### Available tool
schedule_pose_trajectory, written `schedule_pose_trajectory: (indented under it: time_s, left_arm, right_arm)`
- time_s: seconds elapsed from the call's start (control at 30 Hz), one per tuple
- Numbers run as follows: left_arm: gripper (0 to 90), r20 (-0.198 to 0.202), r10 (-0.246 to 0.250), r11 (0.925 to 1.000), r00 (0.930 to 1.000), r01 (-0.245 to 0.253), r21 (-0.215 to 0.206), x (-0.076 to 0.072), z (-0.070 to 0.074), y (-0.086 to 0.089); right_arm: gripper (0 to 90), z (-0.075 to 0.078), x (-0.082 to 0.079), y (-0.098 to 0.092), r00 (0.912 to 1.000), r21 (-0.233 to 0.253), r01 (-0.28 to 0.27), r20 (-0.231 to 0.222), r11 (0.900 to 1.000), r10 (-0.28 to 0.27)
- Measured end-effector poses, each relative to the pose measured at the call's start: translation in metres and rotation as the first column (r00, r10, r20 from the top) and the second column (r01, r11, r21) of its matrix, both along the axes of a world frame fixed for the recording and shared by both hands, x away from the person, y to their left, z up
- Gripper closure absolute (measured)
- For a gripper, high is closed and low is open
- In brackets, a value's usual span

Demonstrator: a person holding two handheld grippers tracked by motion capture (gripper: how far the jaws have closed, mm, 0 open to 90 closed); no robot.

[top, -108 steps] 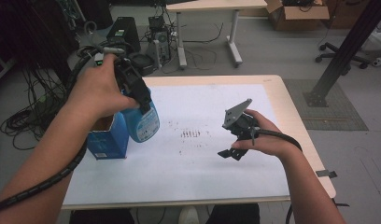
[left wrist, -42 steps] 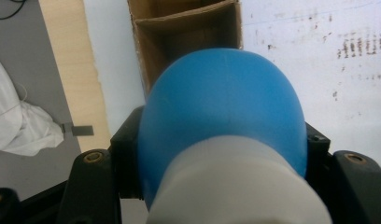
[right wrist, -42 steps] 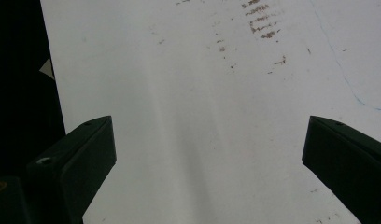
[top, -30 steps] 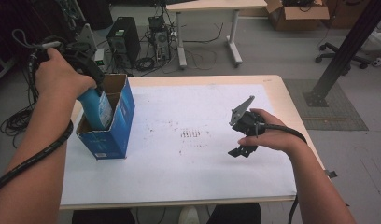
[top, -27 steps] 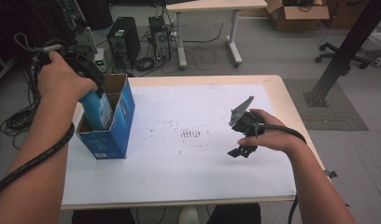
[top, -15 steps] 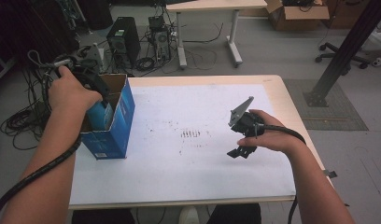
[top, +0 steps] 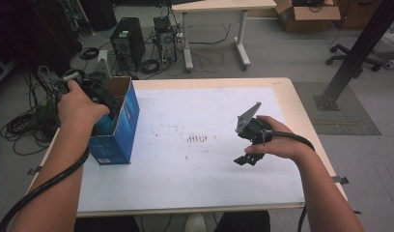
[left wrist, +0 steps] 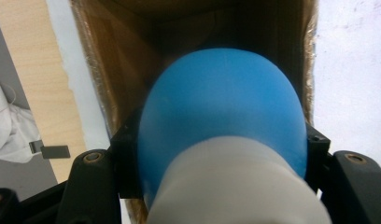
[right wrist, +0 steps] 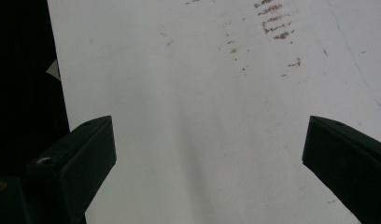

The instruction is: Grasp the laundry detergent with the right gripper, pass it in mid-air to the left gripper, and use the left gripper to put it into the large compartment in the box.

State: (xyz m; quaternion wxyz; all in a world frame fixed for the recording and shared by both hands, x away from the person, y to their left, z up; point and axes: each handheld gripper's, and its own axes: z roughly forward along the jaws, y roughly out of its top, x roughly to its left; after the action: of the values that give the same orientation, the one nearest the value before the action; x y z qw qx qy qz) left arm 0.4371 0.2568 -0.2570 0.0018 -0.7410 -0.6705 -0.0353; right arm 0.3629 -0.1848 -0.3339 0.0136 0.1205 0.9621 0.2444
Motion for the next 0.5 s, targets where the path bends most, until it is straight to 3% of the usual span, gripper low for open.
schedule_pose_trajectory:
  time_s: [0.5]
  left_arm:
    - [37.8,-0.024,0.006,1.0,0.9997,-0.006,0.008,0.001,-0.022,0.007]
  right_arm:
    - [2.6,-0.003,0.0,-0.002,1.0,0.013,0.001,-0.005,1.0,-0.001]
